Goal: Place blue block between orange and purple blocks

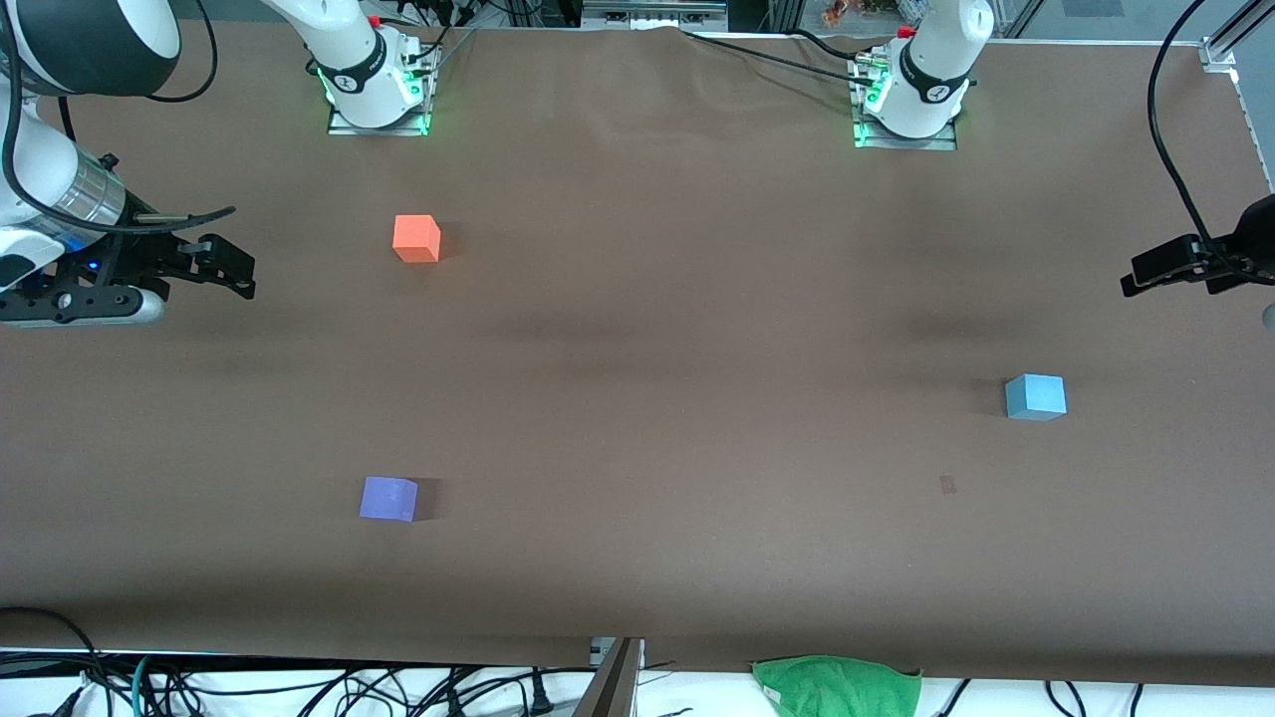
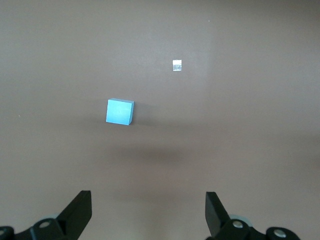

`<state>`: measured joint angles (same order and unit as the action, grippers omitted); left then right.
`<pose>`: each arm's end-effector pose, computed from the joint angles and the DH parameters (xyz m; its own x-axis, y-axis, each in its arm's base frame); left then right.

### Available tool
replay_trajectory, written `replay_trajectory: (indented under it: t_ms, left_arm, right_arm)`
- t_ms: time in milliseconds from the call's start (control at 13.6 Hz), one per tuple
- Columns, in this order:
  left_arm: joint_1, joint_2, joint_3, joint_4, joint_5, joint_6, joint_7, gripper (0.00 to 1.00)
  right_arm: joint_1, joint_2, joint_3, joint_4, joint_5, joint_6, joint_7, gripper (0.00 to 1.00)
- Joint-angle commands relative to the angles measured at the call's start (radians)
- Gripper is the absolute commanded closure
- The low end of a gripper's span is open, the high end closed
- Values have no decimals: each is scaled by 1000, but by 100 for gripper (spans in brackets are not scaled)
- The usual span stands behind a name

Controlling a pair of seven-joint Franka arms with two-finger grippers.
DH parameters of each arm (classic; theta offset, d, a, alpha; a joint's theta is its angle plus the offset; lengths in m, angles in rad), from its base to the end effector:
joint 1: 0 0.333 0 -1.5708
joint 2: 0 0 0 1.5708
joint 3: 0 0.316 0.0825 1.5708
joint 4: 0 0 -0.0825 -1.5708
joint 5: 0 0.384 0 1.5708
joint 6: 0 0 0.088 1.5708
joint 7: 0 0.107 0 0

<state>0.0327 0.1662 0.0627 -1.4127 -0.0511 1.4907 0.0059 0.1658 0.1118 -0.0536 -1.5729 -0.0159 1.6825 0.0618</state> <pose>0.5946 0.0478 0.5963 0.9925 0.0850 -0.0875 0.0889 -0.9952 0.0412 0.5921 0.0668 0.5691 0.9986 0.0525 -0.0007 0.0525 -0.9984 0.0219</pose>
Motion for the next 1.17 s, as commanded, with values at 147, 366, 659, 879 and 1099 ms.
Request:
replay_trajectory:
  t_ms: [147, 366, 659, 879, 1099]
  left_arm:
    - [0, 13, 2, 29, 2, -47, 11, 0]
    - [0, 24, 2, 34, -4, -43, 11, 0]
    - [-2, 26, -1, 34, -4, -46, 13, 0]
    - [1, 26, -1, 34, -9, -46, 14, 0]
    - [-4, 26, -1, 34, -7, -44, 14, 0]
  right_arm:
    - [-5, -4, 3, 4, 1, 2, -13, 0]
    - [-5, -4, 3, 1, 1, 2, -13, 0]
    - [-5, -4, 3, 1, 1, 2, -13, 0]
    - [-5, -4, 3, 1, 2, 0, -13, 0]
    - [-6, -4, 3, 1, 2, 0, -13, 0]
